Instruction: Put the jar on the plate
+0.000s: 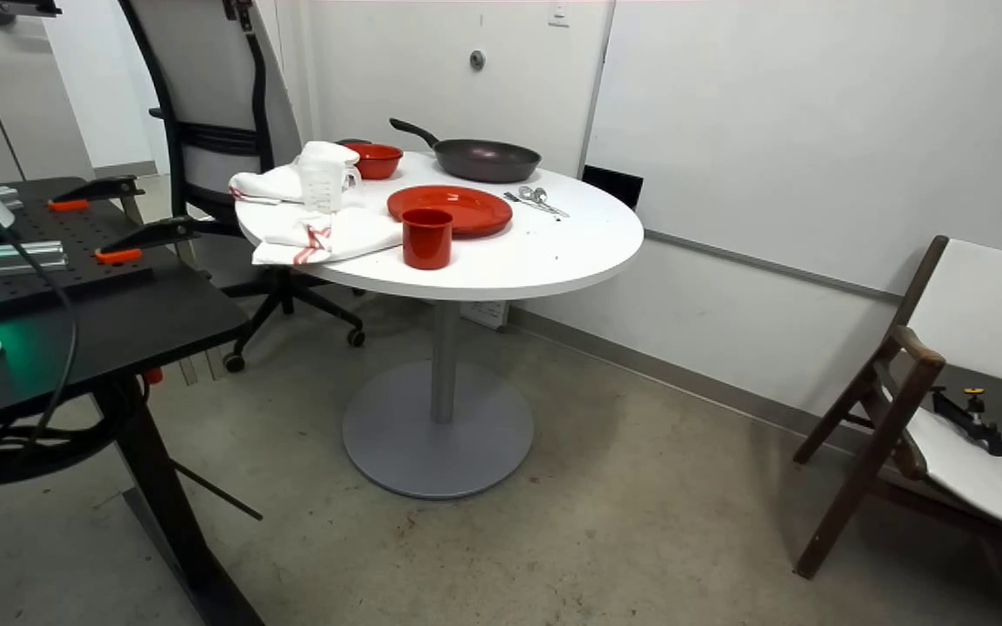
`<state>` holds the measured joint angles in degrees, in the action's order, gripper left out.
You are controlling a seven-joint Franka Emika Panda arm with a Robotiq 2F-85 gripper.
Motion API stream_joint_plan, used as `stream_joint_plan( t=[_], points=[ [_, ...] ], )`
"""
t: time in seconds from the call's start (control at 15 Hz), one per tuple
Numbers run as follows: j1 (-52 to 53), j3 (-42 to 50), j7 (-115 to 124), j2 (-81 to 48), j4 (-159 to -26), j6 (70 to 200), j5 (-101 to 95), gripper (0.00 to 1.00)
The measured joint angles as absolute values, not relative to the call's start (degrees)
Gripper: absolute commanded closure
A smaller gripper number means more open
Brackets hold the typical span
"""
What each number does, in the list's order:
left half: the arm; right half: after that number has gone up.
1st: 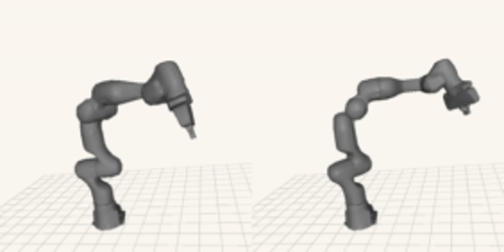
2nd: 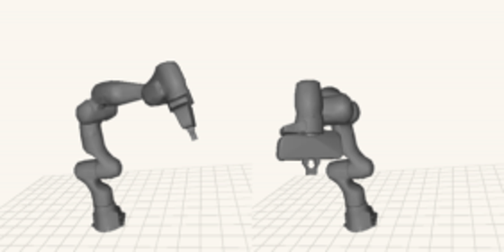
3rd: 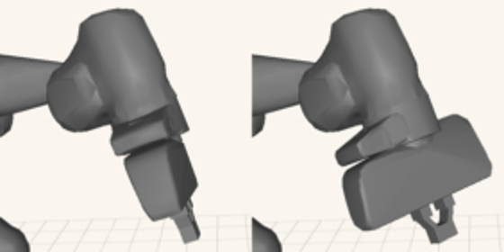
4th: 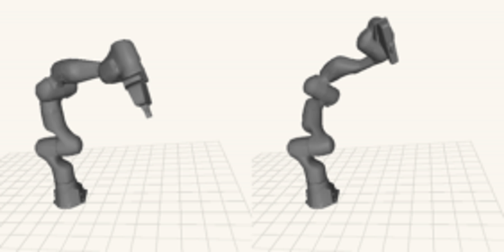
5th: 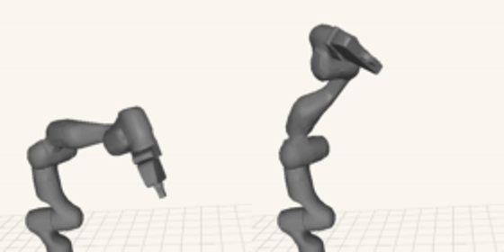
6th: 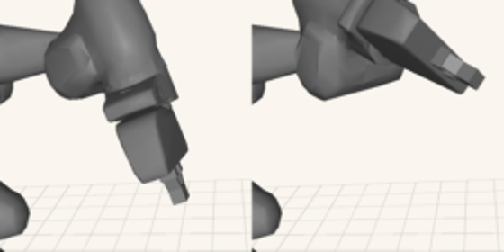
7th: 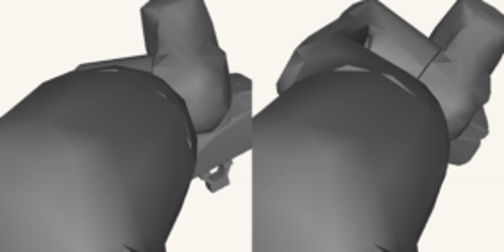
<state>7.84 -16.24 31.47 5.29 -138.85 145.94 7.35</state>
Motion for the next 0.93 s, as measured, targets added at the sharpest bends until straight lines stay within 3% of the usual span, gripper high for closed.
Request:
stream_joint_plan(
  t=[0.93],
  points=[
    [6.7,-7.0,18.9,-12.9,-126.2,143.3,5.8,0.00]
  ],
)
